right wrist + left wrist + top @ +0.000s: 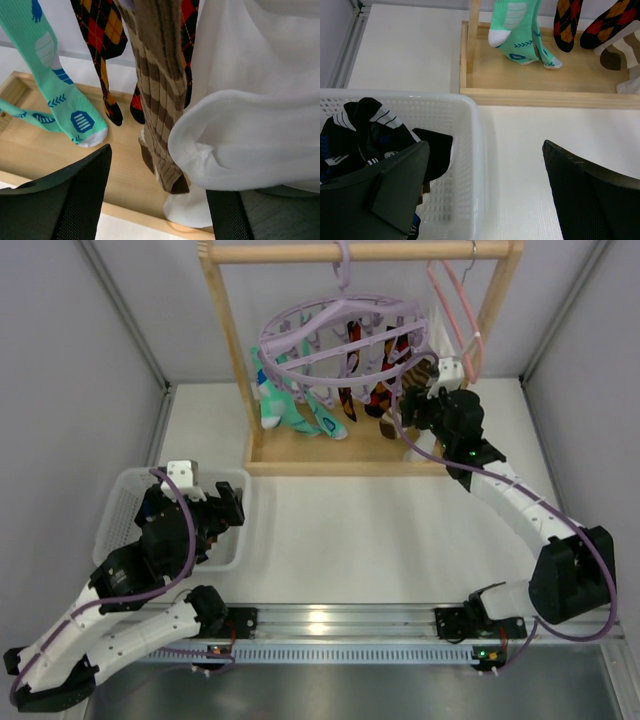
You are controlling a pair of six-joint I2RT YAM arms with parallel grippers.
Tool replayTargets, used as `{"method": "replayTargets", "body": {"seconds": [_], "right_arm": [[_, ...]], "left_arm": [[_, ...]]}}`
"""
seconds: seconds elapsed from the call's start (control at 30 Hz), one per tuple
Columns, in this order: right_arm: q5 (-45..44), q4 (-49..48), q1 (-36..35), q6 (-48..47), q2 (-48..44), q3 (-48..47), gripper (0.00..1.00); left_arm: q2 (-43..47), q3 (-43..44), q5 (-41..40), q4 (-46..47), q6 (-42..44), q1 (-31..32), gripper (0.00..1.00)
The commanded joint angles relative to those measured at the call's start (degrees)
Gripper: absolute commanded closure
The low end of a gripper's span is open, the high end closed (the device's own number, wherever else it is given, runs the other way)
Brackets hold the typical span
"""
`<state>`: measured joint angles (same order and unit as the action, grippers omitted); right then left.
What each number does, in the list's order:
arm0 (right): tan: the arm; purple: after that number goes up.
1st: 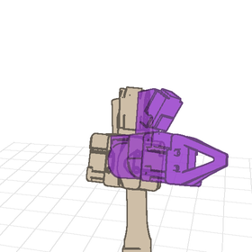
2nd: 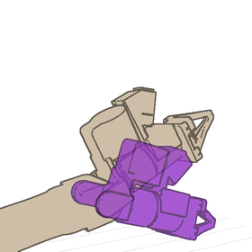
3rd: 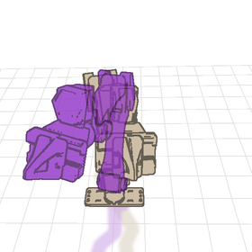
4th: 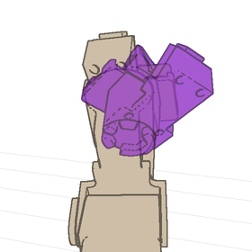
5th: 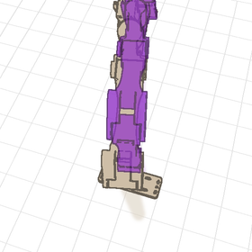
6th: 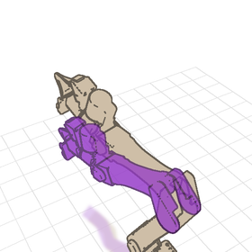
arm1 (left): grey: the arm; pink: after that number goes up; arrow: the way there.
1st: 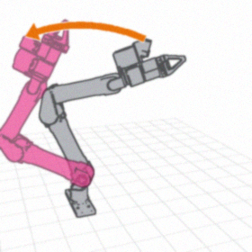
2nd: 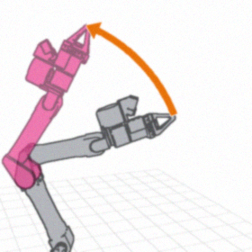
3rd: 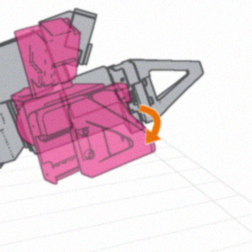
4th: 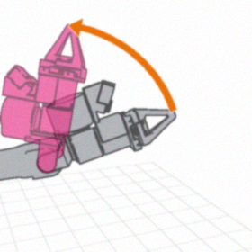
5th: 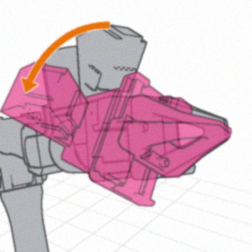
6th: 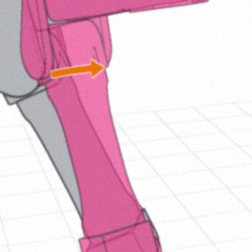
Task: Remove the socks clipped to the hanger
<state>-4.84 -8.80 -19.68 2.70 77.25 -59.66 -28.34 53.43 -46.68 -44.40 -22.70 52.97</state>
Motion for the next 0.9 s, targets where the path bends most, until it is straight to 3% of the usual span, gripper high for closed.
{"method": "replayTargets", "body": {"seconds": [0.0,0.3,0.5,0.67,0.7,0.8,0.87], "right_arm": [[1.6,-6.8,0.9,-1.0,1.8,-0.9,0.33],[7.7,-12.4,0.3,4.0,2.9,2.6,0.53],[6.9,-14.0,-1.3,4.7,4.9,2.6,0.56],[5.6,-15.5,-2.6,5.6,5.2,3.0,0.7],[5.5,-15.5,-3.8,5.0,4.9,3.1,0.81],[2.0,-16.3,-6.8,3.5,4.4,3.6,0.97],[0.0,-17.4,-8.3,3.6,4.0,4.3,1.0]], "left_arm": [[0.2,-0.3,0.5,1.0,-0.4,-0.2,0.02],[0.0,-0.3,0.7,1.0,-0.4,-0.2,0.02],[-0.3,-0.3,0.7,1.0,-0.5,-0.3,0.02],[-0.4,-0.2,0.9,1.0,-0.7,-0.3,0.02],[-0.4,0.0,1.0,0.9,-0.8,-0.3,0.02],[-1.0,1.1,2.0,1.0,-1.6,-0.3,0.02],[-1.7,2.2,2.2,0.9,-2.0,-0.3,0.02]]}}
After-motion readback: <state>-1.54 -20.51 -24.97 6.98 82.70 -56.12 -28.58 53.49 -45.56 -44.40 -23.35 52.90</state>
